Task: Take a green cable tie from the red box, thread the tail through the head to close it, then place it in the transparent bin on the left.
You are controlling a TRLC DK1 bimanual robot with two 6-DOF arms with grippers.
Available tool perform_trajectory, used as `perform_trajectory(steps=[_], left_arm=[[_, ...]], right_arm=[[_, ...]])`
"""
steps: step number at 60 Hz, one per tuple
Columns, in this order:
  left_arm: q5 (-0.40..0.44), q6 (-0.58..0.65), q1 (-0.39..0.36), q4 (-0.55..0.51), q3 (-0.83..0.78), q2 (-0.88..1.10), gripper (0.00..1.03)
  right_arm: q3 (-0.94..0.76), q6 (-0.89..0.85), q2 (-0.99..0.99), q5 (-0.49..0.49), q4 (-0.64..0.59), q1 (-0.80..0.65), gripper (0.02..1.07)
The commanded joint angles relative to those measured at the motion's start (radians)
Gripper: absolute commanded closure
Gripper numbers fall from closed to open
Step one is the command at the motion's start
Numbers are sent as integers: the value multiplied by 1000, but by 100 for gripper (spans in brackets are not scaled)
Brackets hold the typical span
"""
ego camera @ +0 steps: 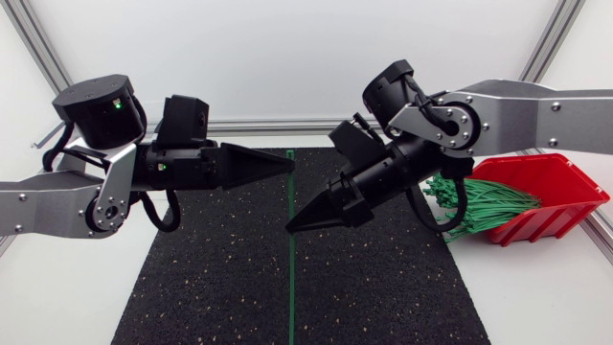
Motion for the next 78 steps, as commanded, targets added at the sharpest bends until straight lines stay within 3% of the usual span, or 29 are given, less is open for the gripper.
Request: perform_trajectory(steps=[1,78], left_arm=[[10,-26,9,10,26,2,95],[13,-10,-17,13,-13,36,90]], right_arm=[[-10,-16,13,6,-20,-5,101],[-13,-21,-22,4,-20,-12,101]])
